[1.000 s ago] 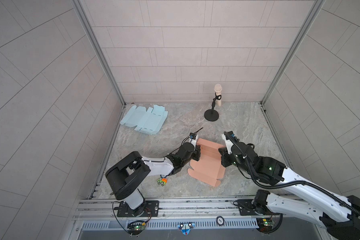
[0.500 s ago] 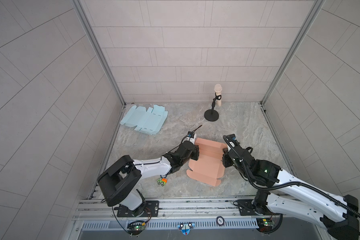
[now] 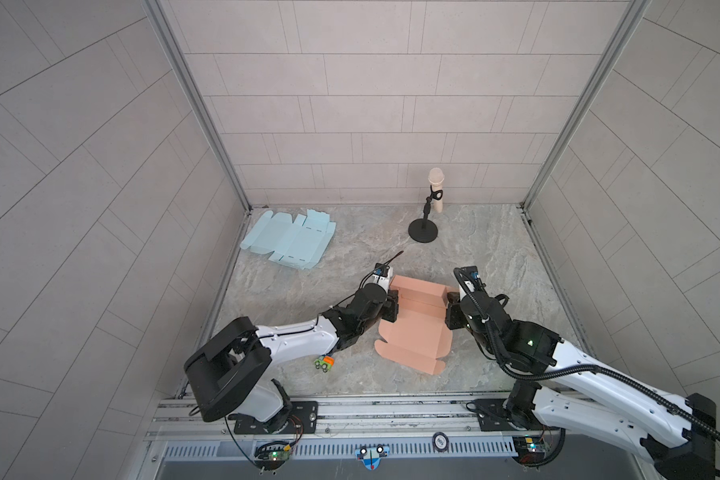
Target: Fold the paper box
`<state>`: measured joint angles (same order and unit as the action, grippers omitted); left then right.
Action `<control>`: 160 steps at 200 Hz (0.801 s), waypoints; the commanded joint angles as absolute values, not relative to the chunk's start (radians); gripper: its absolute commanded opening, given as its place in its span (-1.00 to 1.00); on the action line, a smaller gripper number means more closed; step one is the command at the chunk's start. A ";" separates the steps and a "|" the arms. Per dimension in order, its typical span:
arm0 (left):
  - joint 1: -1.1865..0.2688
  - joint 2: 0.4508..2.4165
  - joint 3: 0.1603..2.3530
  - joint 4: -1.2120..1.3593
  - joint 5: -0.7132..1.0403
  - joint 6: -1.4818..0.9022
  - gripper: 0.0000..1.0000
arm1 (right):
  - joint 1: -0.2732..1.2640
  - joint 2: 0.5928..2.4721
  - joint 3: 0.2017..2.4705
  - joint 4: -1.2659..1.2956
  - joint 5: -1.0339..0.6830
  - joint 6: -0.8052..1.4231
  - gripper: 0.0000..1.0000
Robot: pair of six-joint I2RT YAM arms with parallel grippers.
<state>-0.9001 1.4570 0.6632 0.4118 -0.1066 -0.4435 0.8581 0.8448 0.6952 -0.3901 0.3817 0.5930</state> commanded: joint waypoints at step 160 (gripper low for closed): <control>-0.677 1.243 0.768 0.153 0.188 -0.436 -0.87 | 0.856 0.315 0.437 -0.110 0.124 0.398 0.62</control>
<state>-0.6949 1.2781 0.7040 0.2153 0.1196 -0.4522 0.8566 0.3595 0.4835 -0.1780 0.1589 0.4210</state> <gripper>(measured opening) 0.093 0.808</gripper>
